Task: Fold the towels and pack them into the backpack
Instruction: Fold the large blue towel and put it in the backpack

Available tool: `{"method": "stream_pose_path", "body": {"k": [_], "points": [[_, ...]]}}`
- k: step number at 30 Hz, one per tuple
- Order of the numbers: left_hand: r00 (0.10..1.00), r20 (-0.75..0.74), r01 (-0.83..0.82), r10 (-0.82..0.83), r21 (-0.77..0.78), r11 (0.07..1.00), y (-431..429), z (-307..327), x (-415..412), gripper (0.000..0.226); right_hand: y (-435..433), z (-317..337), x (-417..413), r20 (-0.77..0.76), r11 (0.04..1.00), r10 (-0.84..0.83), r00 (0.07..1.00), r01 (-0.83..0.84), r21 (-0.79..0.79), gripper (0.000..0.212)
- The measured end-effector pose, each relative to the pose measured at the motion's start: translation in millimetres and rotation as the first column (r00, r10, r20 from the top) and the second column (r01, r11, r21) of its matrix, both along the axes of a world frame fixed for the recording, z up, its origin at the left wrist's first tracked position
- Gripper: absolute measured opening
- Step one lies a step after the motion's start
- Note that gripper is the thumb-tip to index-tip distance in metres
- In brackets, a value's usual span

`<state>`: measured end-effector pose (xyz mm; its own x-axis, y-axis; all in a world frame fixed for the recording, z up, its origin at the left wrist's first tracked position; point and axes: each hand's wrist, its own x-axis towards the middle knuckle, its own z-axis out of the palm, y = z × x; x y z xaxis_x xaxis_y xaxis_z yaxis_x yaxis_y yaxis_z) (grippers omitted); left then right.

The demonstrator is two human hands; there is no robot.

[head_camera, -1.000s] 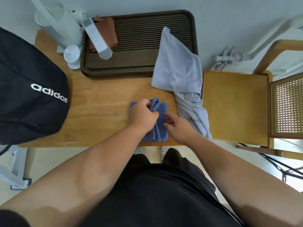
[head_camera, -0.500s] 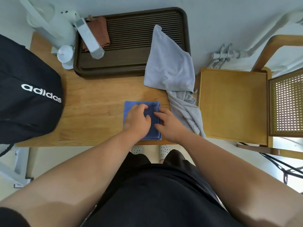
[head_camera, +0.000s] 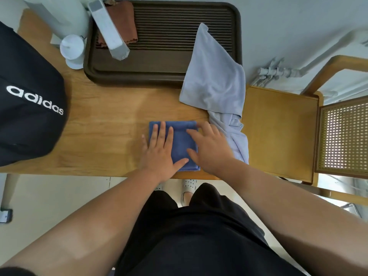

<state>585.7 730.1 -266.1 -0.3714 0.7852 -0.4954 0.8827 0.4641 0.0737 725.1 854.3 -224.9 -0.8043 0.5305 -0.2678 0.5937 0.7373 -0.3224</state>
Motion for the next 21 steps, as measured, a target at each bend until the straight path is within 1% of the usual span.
{"method": "stream_pose_path", "body": {"k": [1,3,4,5,6,9,12,15,17,18,19,21], "points": [[1.0,0.005,0.003,-0.003,0.013,1.0,-1,-1,0,0.109,2,-1,-6,0.044,0.993,0.101,0.994,-0.104,0.06,0.065],[1.0,0.021,0.011,-0.011,0.026,1.0,-3,-3,-3,0.108,6,-9,-16,0.228,0.953,0.271,0.935,-0.295,0.075,0.076],[0.999,0.029,0.017,-0.018,0.024,1.0,-3,-3,-4,0.107,10,-14,-20,0.321,0.933,0.319,0.892,-0.356,0.061,0.079],[0.999,0.033,0.025,-0.026,0.02,0.999,-4,-3,-6,0.108,15,-19,-22,0.379,0.921,0.344,0.859,-0.388,0.043,0.081],[0.999,0.032,0.036,-0.036,0.014,0.999,-4,-2,-7,0.108,20,-22,-23,0.403,0.917,0.355,0.843,-0.399,0.026,0.083],[0.997,0.041,0.059,-0.06,0.014,0.998,-1,5,-11,0.106,30,-24,-25,0.41,0.914,0.363,0.837,-0.405,0.016,0.086],[0.999,0.04,0.024,-0.027,0.065,0.998,1,19,-15,0.097,28,-14,-26,0.403,0.912,0.333,0.853,-0.4,0.093,0.085],[0.994,0.015,-0.111,0.11,0.117,0.987,-1,31,-21,0.093,15,-3,-29,0.421,0.967,0.205,0.884,-0.25,0.054,0.083],[0.98,0.024,-0.201,0.199,0.097,0.975,-2,34,-31,0.093,6,2,-33,0.389,0.99,0.136,0.911,-0.139,-0.021,0.071],[0.978,0.032,-0.207,0.205,0.057,0.977,-1,35,-36,0.092,4,4,-35,0.365,0.991,0.131,0.922,-0.12,-0.052,0.062],[0.982,0.039,-0.186,0.186,0.009,0.982,1,35,-42,0.091,3,7,-36,0.35,0.99,0.139,0.926,-0.124,-0.064,0.054],[0.99,0.04,-0.136,0.138,-0.053,0.989,8,39,-51,0.085,7,13,-37,0.328,0.99,0.142,0.934,-0.131,-0.056,0.047]]}}
